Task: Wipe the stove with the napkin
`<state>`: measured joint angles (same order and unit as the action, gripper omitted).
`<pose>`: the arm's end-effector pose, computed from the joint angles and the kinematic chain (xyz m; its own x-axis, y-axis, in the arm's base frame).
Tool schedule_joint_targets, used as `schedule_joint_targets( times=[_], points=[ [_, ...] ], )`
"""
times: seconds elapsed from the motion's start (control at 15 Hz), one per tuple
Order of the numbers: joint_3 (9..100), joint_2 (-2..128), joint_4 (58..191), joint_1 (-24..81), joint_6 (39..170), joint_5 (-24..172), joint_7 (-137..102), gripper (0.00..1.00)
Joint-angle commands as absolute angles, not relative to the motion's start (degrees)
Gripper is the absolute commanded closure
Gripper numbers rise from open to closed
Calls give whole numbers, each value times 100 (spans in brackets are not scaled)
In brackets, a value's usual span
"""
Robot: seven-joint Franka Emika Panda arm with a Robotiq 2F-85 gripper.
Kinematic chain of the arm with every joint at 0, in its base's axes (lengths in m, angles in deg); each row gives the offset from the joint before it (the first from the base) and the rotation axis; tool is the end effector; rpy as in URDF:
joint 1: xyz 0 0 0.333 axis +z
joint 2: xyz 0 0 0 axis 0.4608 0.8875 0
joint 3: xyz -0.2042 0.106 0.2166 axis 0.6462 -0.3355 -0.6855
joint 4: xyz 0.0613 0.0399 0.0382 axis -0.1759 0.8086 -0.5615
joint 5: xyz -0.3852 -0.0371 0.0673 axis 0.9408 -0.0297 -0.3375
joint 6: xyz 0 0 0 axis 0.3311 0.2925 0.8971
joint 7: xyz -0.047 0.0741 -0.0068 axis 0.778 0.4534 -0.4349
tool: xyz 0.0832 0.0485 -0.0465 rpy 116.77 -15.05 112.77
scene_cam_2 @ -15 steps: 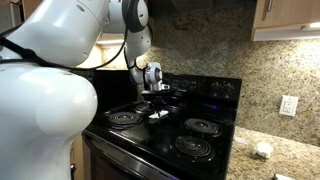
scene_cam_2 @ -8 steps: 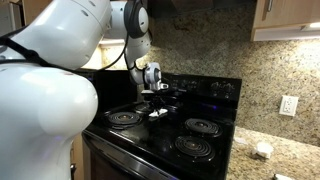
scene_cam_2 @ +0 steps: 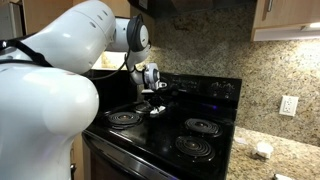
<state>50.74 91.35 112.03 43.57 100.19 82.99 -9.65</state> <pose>0.7143 0.1983 0.2510 0.9722 0.2021 0.1180 0.1834 -0.9711 0.1525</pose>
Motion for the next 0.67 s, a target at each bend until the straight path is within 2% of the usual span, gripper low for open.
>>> schedule_joint_targets(
  times=[0.0,0.6],
  points=[
    [5125,9846,10093,4452,9589,8401,-1051,92],
    [5177,10927,8155,4453,8438,8374,-1230,93]
  ],
)
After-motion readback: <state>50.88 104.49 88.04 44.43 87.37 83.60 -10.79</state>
